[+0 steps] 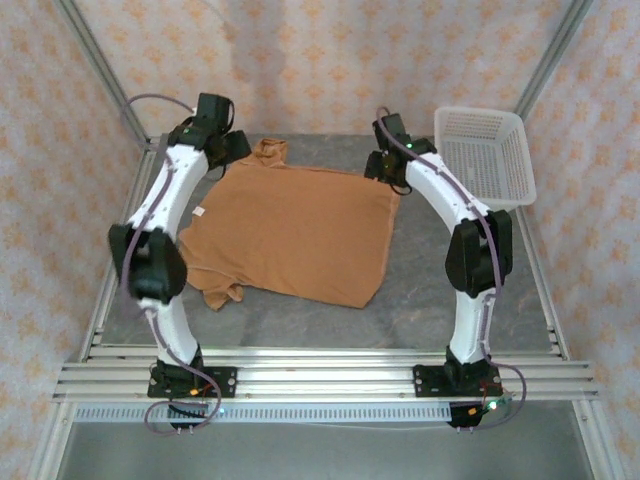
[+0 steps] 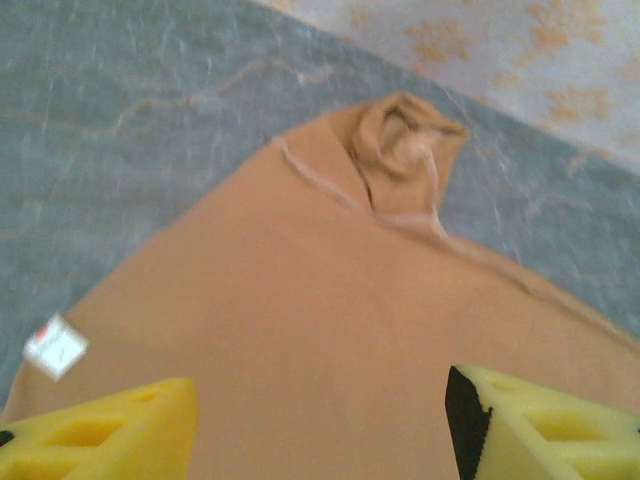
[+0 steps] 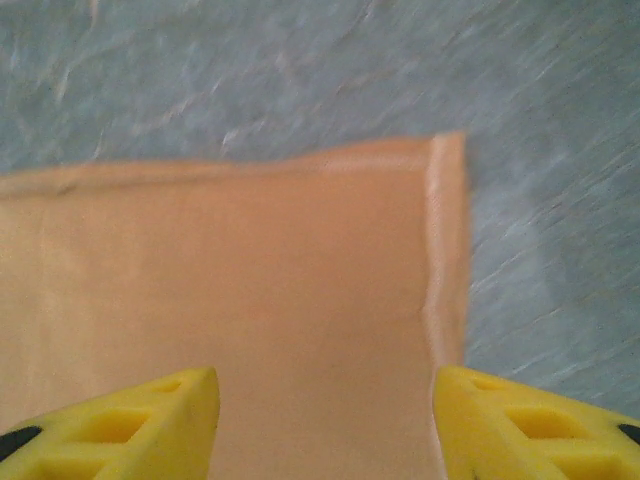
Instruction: Fold the inside-out t-shirt
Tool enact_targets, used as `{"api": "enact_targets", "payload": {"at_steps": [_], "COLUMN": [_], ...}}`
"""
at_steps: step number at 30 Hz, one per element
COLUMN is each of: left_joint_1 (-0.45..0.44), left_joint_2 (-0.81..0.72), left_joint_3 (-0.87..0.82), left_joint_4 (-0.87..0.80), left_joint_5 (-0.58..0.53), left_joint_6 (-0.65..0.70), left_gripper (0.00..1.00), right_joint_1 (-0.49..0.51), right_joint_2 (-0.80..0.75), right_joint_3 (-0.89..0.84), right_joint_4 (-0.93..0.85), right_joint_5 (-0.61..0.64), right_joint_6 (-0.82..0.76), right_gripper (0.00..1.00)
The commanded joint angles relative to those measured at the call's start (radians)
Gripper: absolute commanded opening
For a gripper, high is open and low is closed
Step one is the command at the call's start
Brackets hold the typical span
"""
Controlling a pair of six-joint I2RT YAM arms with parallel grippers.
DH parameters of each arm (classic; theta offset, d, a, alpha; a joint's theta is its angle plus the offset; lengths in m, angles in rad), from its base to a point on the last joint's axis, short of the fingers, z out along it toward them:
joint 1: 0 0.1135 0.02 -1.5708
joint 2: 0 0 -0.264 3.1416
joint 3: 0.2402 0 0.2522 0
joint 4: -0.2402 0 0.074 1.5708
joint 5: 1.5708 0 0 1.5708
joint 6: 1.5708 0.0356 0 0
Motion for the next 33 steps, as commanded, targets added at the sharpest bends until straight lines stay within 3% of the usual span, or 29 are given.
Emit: {"api": "enact_targets", "payload": {"at_steps": [1,3,7,13,16,21,26,29,33], "left_joint_1": [-0.031,-0.047,-0.05,-0.004,0.003,-0.009,-0.121,-0.18,-0.161], "left_joint_2": [-0.174,-0.272,-0.356,-0.264,-0.126,0.188,0.392,0.464,0.401], "left_joint_3": [-0.296,-0.501,-0.738,-0.811,-0.725,-0.409,-0.046,0.16,0.181], "left_joint_4": [0.125,0.202,0.244,0.236,0.22,0.117,-0.013,-0.111,-0.126], "left_joint_5": [0.059,0.093,0.078,0.044,0.029,0.044,0.021,0.021,0.053], "left_joint_6": [-0.092,-0.134,-0.174,-0.151,-0.134,-0.105,-0.013,0.075,0.069], "left_gripper": [0.67,0.67,0.67,0.67,0.66,0.62,0.62,0.63,0.63], "right_joint_1": [0.008,0.008,-0.001,-0.048,-0.068,-0.057,0.093,0.193,0.189], "right_joint_2": [-0.003,0.051,0.173,0.263,0.219,0.007,-0.32,-0.557,-0.722], "right_joint_3": [-0.067,-0.064,-0.006,-0.05,-0.174,-0.554,-0.959,-1.065,-1.031], "right_joint_4": [0.125,0.136,0.116,0.09,0.094,0.186,0.261,0.248,0.207], "right_joint_5": [-0.115,-0.148,-0.175,-0.181,-0.149,-0.129,-0.078,-0.058,0.045], "right_joint_6": [0.013,0.018,0.019,0.054,0.083,0.169,0.303,0.372,0.346], "right_gripper": [0.57,0.55,0.52,0.47,0.45,0.42,0.4,0.43,0.48]}}
